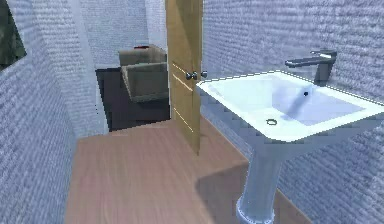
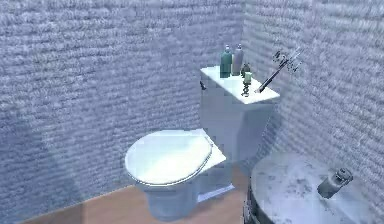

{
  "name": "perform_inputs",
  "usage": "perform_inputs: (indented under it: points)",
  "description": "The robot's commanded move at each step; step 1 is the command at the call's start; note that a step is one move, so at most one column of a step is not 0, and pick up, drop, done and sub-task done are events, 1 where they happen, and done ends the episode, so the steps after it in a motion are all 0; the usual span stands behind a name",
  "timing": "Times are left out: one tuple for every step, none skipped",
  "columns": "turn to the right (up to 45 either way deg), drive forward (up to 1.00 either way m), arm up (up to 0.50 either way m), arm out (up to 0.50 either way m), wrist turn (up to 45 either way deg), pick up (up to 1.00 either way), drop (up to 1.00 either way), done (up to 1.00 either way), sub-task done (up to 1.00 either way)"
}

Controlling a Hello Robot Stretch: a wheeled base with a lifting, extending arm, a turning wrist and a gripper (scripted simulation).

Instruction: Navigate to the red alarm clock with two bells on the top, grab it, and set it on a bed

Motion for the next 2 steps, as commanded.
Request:
perform_inputs:
  points:
    - [-21.0,0.00,0.00,0.00,0.0,0.00,0.00,0.00,0.00]
    - [-3.0,0.00,0.00,0.00,0.0,0.00,0.00,0.00,0.00]
